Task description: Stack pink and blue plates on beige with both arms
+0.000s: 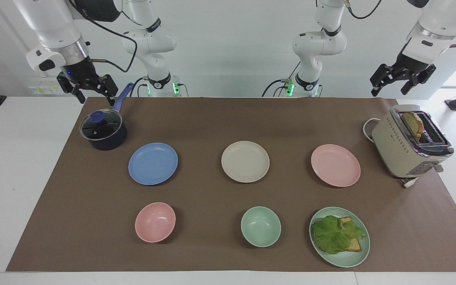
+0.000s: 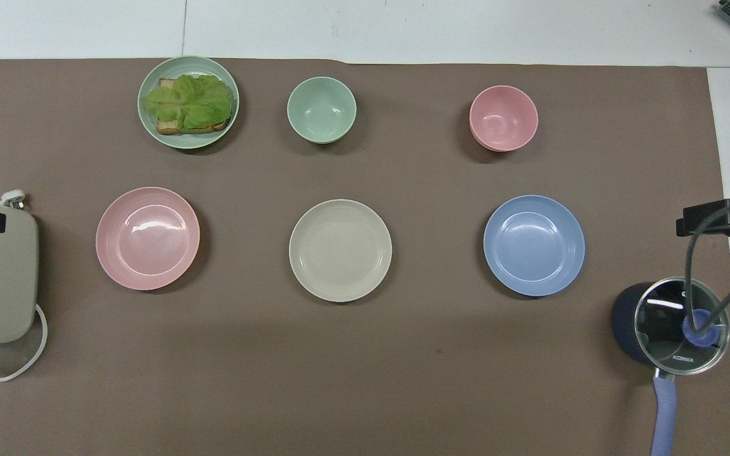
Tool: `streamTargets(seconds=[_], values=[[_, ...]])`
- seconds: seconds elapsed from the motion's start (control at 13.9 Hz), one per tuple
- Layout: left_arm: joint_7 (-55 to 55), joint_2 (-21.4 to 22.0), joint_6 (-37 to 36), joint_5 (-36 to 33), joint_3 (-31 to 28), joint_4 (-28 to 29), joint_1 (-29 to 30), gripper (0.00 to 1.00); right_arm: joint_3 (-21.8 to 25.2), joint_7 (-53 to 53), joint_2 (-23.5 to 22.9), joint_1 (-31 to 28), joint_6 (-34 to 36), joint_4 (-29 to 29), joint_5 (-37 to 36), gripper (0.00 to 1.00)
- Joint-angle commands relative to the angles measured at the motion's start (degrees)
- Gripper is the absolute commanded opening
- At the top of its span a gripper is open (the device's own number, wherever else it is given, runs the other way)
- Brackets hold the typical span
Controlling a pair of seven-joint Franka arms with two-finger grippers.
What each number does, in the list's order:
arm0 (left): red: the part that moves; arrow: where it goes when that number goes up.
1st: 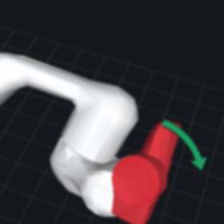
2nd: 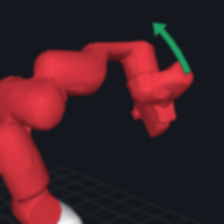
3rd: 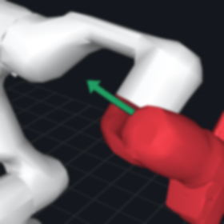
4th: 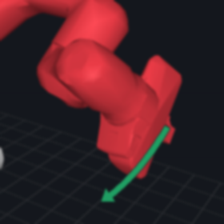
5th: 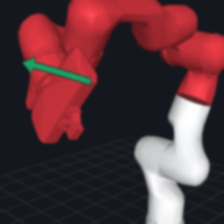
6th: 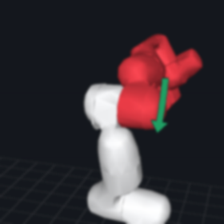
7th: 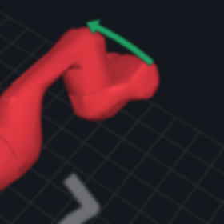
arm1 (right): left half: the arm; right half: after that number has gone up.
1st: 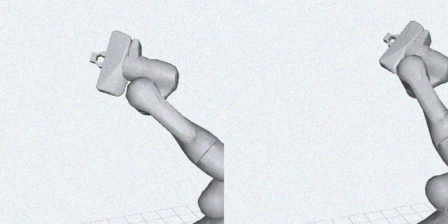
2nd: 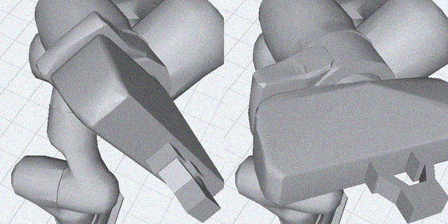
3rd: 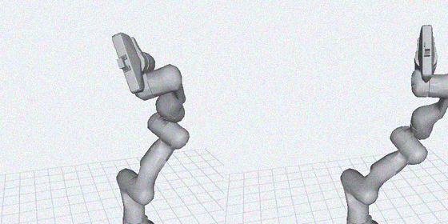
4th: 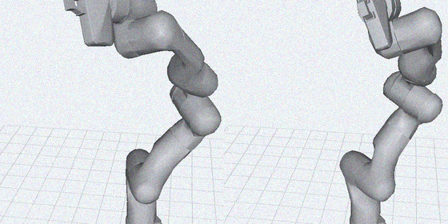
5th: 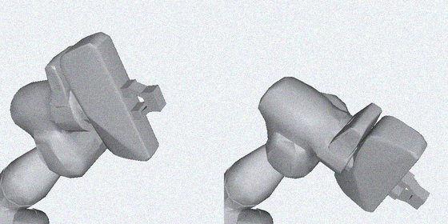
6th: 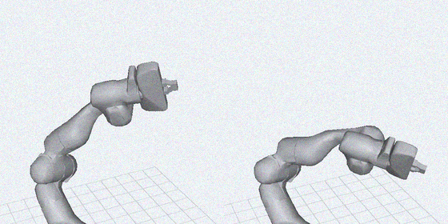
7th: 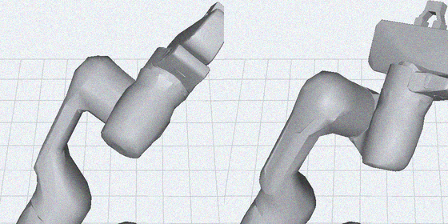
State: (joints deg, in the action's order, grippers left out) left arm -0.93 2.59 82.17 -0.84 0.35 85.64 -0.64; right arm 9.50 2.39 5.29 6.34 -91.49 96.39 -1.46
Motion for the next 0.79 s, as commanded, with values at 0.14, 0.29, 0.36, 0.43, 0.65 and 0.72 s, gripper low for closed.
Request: streamTargets(seconds=[0.14,0.29,0.36,0.43,0.65,0.72], values=[[0.84,1.10,-0.96,0.57,-0.26,0.67,-0.06,1.00,-0.10,-1.25,-0.02,-0.72,0.53,-0.50,-0.56,1.00],[0.84,1.10,-0.88,0.57,-0.26,0.67,-0.32,1.00,-0.19,-1.08,0.15,-0.63,0.26,-0.24,-0.64,1.00],[0.84,1.10,-0.96,0.57,-0.26,0.67,-0.24,1.00,-0.19,-1.08,0.33,-0.63,-0.09,0.02,-0.64,1.00],[0.84,1.10,-0.88,0.57,-0.26,0.67,-0.24,1.00,-0.19,-1.16,0.50,-0.63,-0.44,0.63,-0.64,1.00],[0.32,1.27,-0.79,0.57,-0.26,1.11,-0.33,1.00,-0.19,-1.78,0.59,-0.63,-0.44,0.73,-0.73,1.00],[0.32,1.45,-0.70,0.57,-0.26,1.28,-0.24,1.00,-0.19,-1.87,0.59,-0.63,-0.35,0.73,-0.73,1.00]])
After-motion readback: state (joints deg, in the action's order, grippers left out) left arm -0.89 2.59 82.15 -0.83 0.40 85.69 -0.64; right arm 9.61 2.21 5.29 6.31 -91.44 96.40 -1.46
